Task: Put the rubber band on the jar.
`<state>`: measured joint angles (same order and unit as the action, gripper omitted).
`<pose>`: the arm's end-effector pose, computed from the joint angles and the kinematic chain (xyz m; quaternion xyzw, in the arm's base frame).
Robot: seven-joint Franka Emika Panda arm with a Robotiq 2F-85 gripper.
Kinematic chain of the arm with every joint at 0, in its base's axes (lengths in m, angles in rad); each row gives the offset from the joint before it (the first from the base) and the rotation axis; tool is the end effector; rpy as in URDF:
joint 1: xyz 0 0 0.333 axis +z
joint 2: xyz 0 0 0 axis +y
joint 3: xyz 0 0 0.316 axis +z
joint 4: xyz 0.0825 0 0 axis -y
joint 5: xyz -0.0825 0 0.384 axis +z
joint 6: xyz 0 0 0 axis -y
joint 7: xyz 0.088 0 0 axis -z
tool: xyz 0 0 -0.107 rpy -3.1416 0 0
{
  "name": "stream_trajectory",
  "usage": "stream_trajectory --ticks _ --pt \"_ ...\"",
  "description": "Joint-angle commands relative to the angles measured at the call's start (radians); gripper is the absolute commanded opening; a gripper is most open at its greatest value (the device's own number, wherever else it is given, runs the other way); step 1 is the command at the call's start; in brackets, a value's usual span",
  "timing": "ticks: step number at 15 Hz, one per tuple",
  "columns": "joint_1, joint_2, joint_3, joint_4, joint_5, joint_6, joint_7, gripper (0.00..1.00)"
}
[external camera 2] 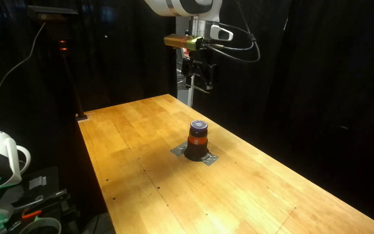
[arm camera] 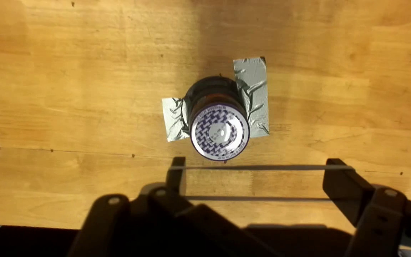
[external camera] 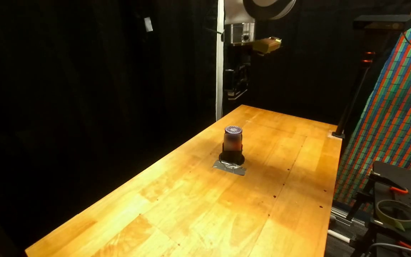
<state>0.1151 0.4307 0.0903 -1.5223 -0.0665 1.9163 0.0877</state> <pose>0.6663 0.1254 0.4098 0.9975 0.0668 -0.0154 0.0146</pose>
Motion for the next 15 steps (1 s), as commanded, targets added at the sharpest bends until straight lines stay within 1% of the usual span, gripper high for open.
stream_trajectory --ticks 1,6,9,12,15 --pt "0.024 0.187 -0.017 0.241 0.0 -0.053 0.02 1.0" --pt "0.025 0.33 -0.038 0.384 0.005 -0.103 0.023 1.0" --pt "0.019 0.378 -0.047 0.424 0.01 -0.143 0.023 1.0" --pt "0.012 0.408 -0.051 0.439 0.02 -0.172 0.022 1.0" --pt "0.004 0.419 -0.05 0.415 0.03 -0.14 0.022 1.0"
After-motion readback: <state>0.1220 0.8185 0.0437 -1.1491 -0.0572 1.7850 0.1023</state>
